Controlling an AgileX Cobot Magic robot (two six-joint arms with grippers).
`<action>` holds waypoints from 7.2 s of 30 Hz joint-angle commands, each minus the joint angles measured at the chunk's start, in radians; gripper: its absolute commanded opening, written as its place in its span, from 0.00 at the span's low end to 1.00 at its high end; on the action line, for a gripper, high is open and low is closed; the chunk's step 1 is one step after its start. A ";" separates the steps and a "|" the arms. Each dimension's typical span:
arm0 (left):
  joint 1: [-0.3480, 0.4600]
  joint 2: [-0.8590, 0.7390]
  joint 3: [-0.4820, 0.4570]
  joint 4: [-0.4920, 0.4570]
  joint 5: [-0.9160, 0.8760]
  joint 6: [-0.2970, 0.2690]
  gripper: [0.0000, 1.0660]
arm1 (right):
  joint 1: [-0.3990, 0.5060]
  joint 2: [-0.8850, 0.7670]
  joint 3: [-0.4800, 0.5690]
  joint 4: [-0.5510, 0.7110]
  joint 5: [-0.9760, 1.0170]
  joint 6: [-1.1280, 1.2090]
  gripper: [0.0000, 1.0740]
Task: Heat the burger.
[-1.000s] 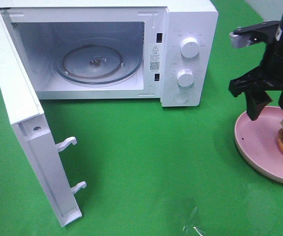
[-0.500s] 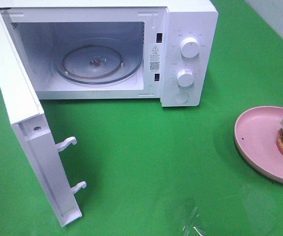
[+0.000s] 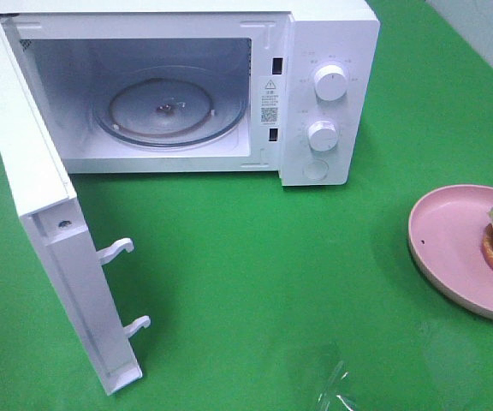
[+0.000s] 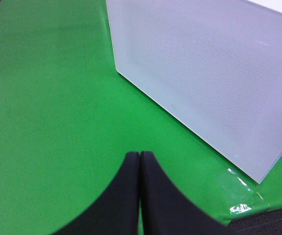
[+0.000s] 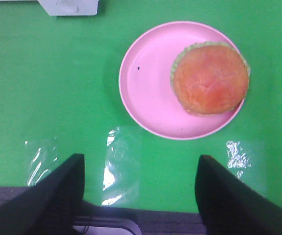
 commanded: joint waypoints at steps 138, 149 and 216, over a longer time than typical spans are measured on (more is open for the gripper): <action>-0.459 2.061 -1.067 -0.246 -1.058 0.310 0.00 | 0.002 -0.860 0.516 0.005 -0.211 -0.101 0.59; -0.561 2.059 -1.220 -0.098 -0.521 0.310 0.00 | 0.002 -0.860 0.516 0.005 -0.211 -0.101 0.59; 0.003 0.444 -0.120 0.072 0.009 -0.023 0.00 | 0.002 -0.860 0.516 0.005 -0.211 -0.101 0.59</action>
